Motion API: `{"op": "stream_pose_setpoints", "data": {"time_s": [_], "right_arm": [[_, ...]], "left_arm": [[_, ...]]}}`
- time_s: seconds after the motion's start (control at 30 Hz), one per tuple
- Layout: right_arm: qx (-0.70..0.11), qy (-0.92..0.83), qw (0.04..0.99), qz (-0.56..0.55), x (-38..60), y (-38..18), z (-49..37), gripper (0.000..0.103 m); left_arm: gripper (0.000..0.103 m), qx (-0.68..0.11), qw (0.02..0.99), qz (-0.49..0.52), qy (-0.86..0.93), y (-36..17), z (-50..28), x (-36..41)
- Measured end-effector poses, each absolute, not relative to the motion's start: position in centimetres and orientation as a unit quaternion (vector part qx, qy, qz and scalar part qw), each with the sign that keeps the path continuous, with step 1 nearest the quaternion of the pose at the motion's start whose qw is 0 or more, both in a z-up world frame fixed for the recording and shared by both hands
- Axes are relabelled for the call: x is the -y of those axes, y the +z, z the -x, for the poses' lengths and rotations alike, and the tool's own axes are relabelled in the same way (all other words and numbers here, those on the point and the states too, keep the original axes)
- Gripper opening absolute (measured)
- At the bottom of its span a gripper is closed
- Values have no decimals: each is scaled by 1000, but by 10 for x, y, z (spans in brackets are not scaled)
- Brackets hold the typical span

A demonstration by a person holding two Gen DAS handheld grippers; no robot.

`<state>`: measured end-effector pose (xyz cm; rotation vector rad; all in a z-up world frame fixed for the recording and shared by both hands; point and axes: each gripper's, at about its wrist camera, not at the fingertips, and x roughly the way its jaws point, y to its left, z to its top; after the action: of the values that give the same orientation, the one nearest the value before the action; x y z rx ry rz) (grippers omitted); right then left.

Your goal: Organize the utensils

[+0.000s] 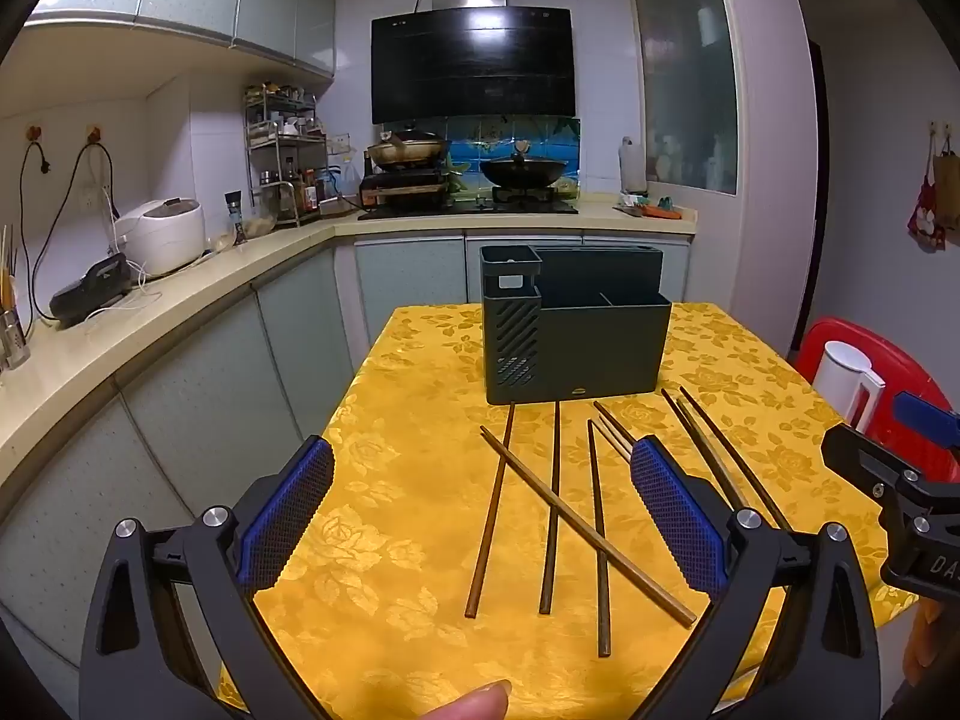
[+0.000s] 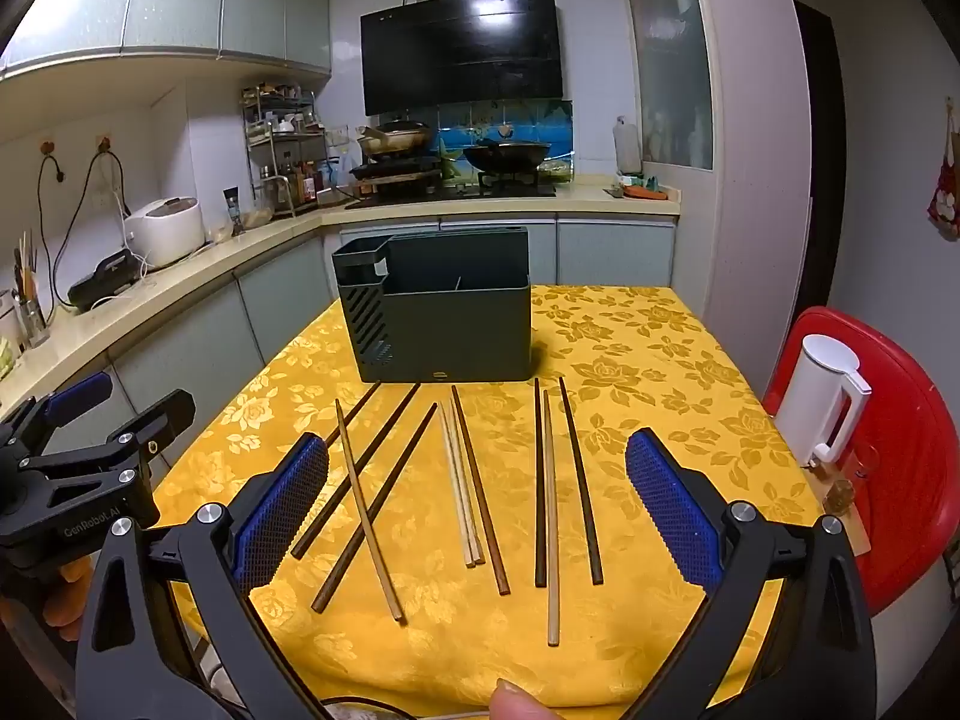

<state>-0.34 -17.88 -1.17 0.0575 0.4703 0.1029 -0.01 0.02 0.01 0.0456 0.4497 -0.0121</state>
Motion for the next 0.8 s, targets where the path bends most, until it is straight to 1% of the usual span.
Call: {"op": "stream_pose_setpoints", "data": {"time_s": [0.8], "right_arm": [[-236,51,970,-30,179,-12,3,97]], "left_arm": [[96,-227,974,-25,-5,-3,1,3]]}}
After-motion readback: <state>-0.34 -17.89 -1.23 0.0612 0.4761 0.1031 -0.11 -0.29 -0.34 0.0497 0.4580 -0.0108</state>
